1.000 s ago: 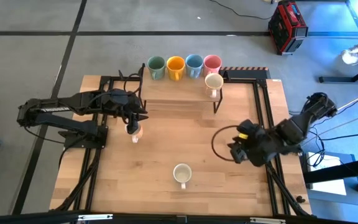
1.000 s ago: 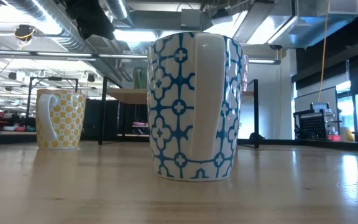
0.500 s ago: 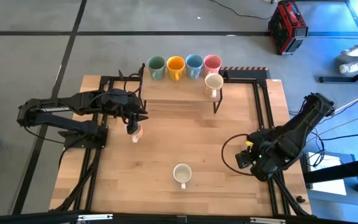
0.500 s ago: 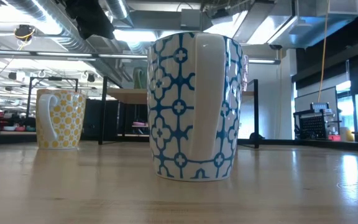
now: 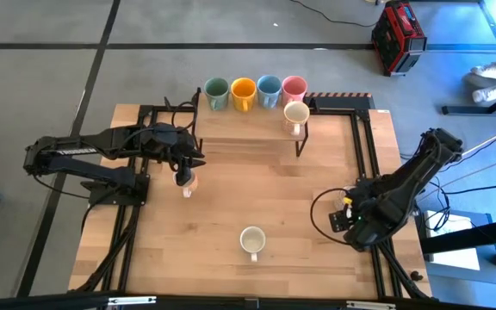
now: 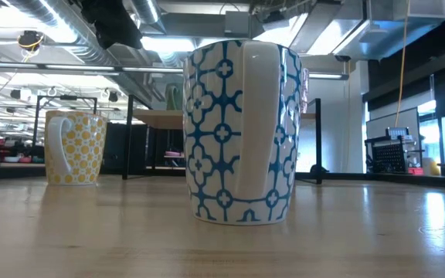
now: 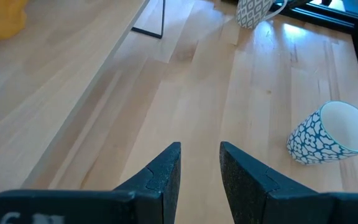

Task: Place coffee mugs
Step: Put the gray patterned mug on the shelf

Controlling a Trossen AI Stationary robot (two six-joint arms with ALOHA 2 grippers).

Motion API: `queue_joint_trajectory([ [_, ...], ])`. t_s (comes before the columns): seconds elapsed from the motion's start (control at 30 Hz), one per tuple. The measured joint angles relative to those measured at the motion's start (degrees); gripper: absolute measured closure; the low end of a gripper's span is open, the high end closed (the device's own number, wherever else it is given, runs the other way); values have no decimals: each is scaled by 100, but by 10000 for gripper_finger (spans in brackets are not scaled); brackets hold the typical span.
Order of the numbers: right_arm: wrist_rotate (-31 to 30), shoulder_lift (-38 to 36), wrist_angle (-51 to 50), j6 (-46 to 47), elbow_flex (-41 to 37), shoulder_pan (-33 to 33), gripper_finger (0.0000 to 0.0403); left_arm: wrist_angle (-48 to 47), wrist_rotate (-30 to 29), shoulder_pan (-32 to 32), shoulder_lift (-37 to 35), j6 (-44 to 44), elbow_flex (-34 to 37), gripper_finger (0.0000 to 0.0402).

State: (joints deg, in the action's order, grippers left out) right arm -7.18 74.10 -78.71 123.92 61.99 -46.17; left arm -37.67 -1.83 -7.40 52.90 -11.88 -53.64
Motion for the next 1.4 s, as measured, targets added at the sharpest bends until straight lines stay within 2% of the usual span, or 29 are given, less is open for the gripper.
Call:
queue_joint_trajectory([
  [0.17, -67, 3, 231, 37, -245, -29, 103, 0, 0, -2, 0, -2, 1, 296],
  [0.37, -421, 31, 284, 321, -296, -508, 103, -2, 0, -2, 0, -9, 1, 296],
  [0.5, -461, 347, 410, 334, -296, -855, 103, 0, -21, -2, 0, -11, 1, 296],
  [0.67, -438, 777, 398, 329, -296, -934, 103, 7, -42, -2, 0, -20, 1, 296],
  [0.93, -511, 965, 128, 327, -296, -924, 103, 11, -277, -2, 0, -20, 1, 296],
  [1.4, -117, 941, -74, 573, -296, -108, 107, 90, -348, -2, 0, -20, 0, 296],
])
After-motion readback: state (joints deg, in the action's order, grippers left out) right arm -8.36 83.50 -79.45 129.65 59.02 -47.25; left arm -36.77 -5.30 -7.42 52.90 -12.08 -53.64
